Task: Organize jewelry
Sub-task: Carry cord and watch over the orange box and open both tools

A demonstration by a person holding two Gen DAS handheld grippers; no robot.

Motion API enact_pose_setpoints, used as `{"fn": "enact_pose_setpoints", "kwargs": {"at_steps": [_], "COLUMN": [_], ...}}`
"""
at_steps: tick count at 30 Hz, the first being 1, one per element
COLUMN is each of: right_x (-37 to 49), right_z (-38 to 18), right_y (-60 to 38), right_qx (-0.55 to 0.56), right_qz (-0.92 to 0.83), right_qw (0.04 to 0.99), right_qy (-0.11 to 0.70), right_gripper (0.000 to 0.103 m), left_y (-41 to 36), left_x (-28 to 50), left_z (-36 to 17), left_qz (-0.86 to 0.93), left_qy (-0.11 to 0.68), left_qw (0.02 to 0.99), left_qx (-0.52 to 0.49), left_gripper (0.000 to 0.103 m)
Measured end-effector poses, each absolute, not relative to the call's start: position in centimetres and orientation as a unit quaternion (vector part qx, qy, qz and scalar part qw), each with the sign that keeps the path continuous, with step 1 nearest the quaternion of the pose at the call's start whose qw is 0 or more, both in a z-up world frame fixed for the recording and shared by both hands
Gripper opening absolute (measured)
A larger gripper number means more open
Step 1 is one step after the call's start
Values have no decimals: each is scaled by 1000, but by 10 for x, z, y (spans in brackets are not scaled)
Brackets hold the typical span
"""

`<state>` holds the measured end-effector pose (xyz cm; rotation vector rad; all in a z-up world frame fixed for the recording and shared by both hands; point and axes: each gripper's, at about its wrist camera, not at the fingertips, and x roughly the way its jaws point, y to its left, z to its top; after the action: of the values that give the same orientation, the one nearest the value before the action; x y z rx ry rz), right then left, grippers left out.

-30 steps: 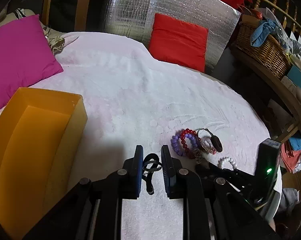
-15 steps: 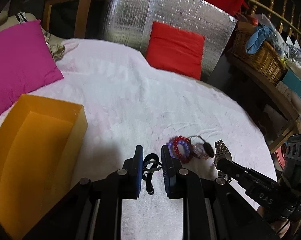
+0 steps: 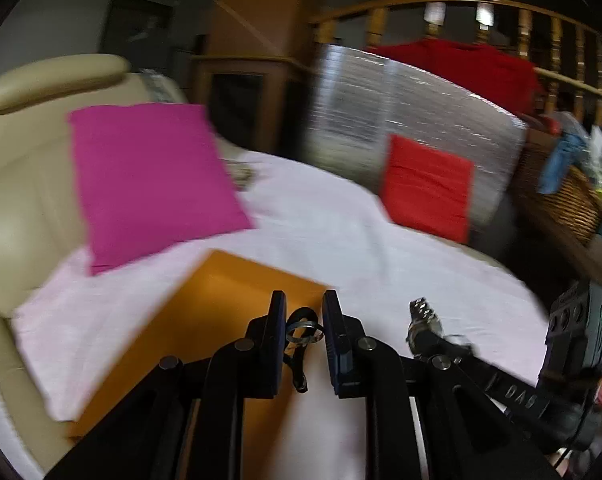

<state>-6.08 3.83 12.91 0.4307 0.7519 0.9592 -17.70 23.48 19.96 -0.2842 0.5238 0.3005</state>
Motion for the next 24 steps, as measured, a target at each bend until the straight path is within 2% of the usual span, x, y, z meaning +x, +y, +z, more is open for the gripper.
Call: {"fn": "enact_pose_setpoints", "kwargs": {"at_steps": [7, 9, 10, 11, 12, 13, 14, 20, 24], "right_x": [-68, -67, -64, -62, -62, -61, -61, -45, -35], "right_z": [106, 96, 94, 93, 93, 94, 98, 119, 110], "right_y": [142, 151, 153, 151, 148, 140, 130, 40, -63], "right_qx": [169, 167, 171, 176, 182, 192, 199, 206, 227], "right_qz": [481, 470, 463, 456, 453, 453, 449, 403, 324], "right_qw": [751, 748, 748, 751, 752, 754, 761, 807, 837], "right_qy": [420, 438, 443, 445, 443, 436, 423, 379, 379], "right_gripper": [16, 17, 20, 33, 42, 60, 64, 63, 63], "left_y": [308, 319, 323, 324, 324, 323, 320, 276, 224], "left_x": [-194, -193, -193, -194, -195, -196, -196, -186, -154], "left_z": [151, 137, 132, 131, 131, 134, 138, 166, 177], "left_qz": [224, 238, 242, 248, 254, 256, 259, 228, 162], "left_qy": [325, 344, 347, 348, 344, 340, 334, 312, 318], "left_qw": [903, 889, 884, 882, 881, 883, 885, 910, 925], "left_qx": [-168, -188, -196, -201, -202, -200, -193, -153, -132], "left_gripper": [21, 33, 49, 61, 63, 63, 63, 64, 64]}}
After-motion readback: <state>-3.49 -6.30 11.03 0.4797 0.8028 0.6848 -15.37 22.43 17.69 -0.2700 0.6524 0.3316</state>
